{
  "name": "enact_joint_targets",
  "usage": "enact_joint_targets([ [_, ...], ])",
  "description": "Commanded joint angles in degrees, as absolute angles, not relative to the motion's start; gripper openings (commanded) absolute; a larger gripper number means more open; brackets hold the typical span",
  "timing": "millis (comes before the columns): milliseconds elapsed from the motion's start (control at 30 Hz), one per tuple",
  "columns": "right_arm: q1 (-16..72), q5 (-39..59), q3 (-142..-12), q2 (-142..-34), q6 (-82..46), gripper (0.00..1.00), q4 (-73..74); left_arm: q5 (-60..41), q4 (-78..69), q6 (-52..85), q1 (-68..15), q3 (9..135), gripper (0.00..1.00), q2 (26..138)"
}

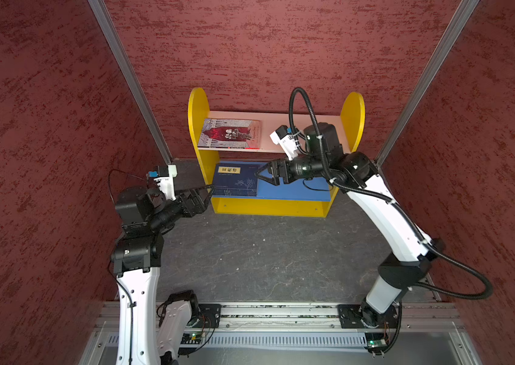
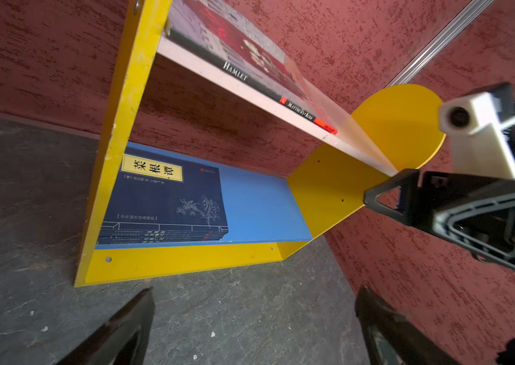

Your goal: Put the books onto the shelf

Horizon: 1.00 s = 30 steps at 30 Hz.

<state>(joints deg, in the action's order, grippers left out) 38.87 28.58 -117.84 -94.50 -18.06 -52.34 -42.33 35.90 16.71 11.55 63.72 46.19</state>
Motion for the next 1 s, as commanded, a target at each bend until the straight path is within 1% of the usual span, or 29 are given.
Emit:
enact_joint_targets([
  [0,39.2,19.7,-101.8,-84.6,-17.9,0.99,-41.3,-38.1,38.2,9.3,11.7,60.4,0.99,46.0],
  [67,39.2,13.1,-88.1,-75.3,-18.7,0.99,-30.1,-36.4,36.6,8.3,11.7,57.9,0.99,45.8],
  [167,39.2,5.8,-72.5,-64.2,-16.8,0.99,-18.1,-34.5,32.3,7.3,11.8,53.1,0.99,44.8],
  [267,38.9,-3.9,-65.3,-58.2,-15.9,0.99,-16.3,-31.1,27.1,8.5,11.7,48.5,0.99,43.6],
  [367,37.8,-9.4,-60.6,-55.0,-15.5,0.99,-16.5,-27.8,22.2,8.8,11.7,43.8,0.99,42.9],
  [533,34.1,-11.0,-51.8,-52.1,-15.7,0.99,-14.6,-26.2,14.9,8.0,11.6,36.3,0.99,42.6],
  [667,30.3,-12.9,-42.9,-48.5,-15.9,0.99,-8.1,-25.0,7.5,7.6,11.4,30.5,0.99,42.8],
  [767,27.7,-18.2,-35.8,-45.3,-15.4,0.99,-1.4,-24.8,1.0,7.7,10.7,26.5,0.99,43.2],
  [867,22.7,-18.0,-31.2,-44.4,-15.2,0.99,2.7,-27.3,-4.9,7.3,9.5,23.5,0.99,45.0],
  [933,19.1,-17.1,-28.8,-45.4,-15.0,0.99,5.2,-32.4,-7.7,5.7,9.3,23.0,0.99,47.8],
  [967,17.8,-16.5,-27.5,-45.7,-15.0,0.99,7.0,-32.9,-8.9,4.7,8.9,23.0,0.99,49.0],
])
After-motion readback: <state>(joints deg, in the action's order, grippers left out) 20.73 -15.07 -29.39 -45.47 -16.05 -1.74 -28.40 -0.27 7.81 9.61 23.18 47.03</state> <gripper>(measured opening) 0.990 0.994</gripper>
